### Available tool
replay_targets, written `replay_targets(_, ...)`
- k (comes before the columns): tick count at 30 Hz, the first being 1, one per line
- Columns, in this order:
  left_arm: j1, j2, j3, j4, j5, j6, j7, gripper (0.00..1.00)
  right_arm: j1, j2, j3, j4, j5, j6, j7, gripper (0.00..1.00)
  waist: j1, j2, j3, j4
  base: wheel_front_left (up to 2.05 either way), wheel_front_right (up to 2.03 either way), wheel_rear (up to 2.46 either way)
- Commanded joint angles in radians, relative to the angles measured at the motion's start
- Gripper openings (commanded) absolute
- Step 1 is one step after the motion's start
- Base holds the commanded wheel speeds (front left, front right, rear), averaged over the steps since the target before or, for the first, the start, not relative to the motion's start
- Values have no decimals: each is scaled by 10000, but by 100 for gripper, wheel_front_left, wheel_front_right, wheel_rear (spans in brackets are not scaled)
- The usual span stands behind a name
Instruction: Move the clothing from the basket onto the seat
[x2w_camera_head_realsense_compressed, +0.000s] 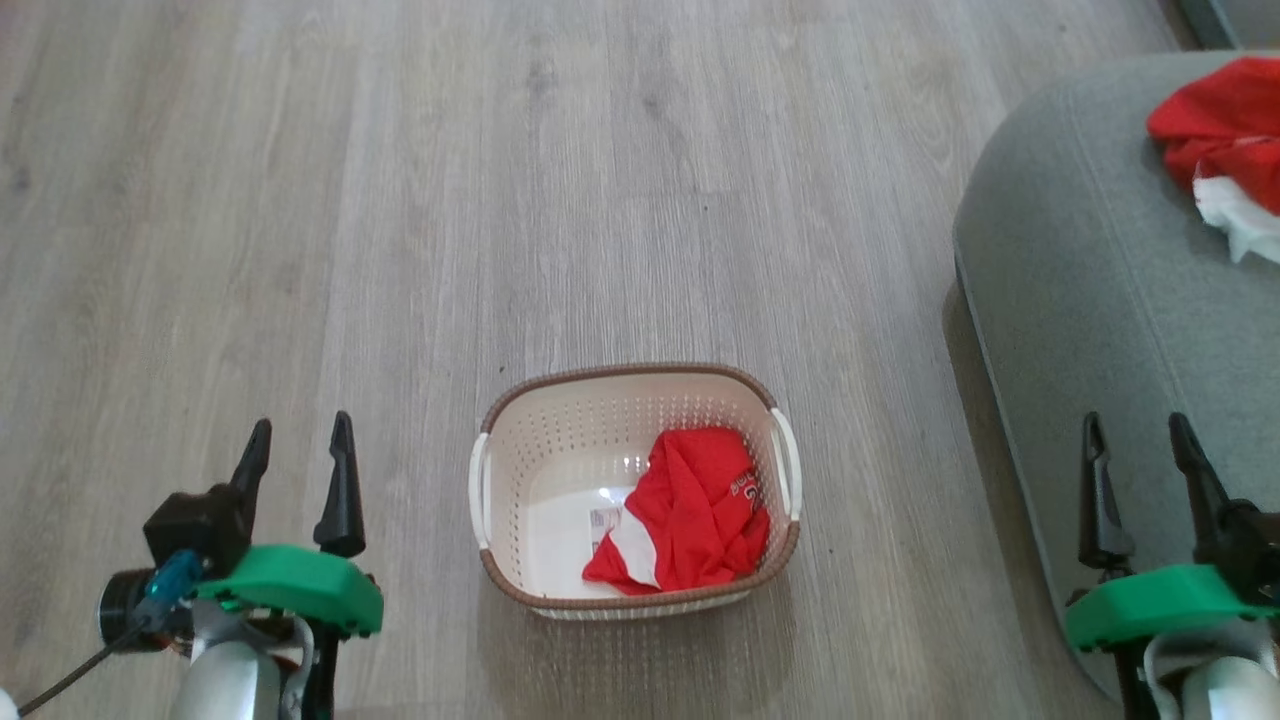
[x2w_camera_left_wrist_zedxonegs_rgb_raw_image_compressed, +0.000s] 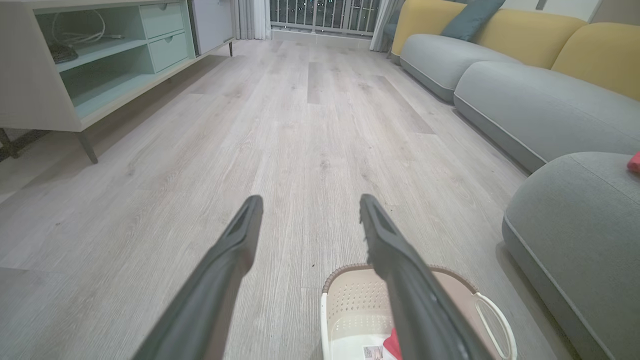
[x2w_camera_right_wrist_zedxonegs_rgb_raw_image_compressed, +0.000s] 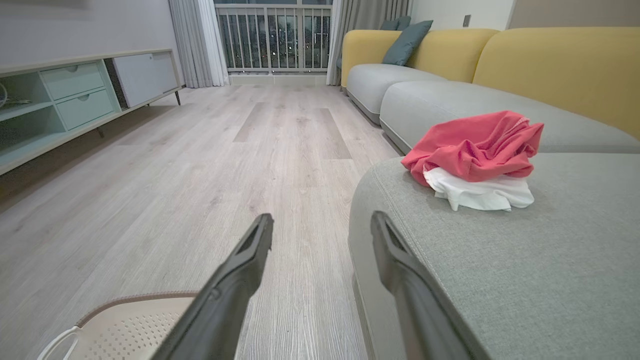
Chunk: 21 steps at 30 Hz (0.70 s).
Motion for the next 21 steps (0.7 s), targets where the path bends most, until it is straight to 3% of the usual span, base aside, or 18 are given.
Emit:
replay_targets(1, -537, 41, 403, -406, 121, -43, -124, 100, -360, -91, 162, -399, 116, -2, -36, 100, 0, -1, 252, -95, 0, 0, 0)
replay_targets(9, -1212, -15, 224, -728, 283, -125, -124, 100, -1159, -91, -67, -749, 148, -2, -36, 100, 0, -1, 1771, -296, 0, 0, 0)
replay_targets(17, -3316, -24, -208, -1149, 647, -152, -92, 100, -3339, -91, -114, -1516, 381, -2, -36, 100, 0, -1, 5211, -538, 0, 0, 0)
replay_targets(21, -4875, -52, -883, -1086, 924, -170, 320, 100, -4483, -91, -198, -1749, 586, -2, -36, 100, 0, -1, 6831, -694, 0, 0, 0)
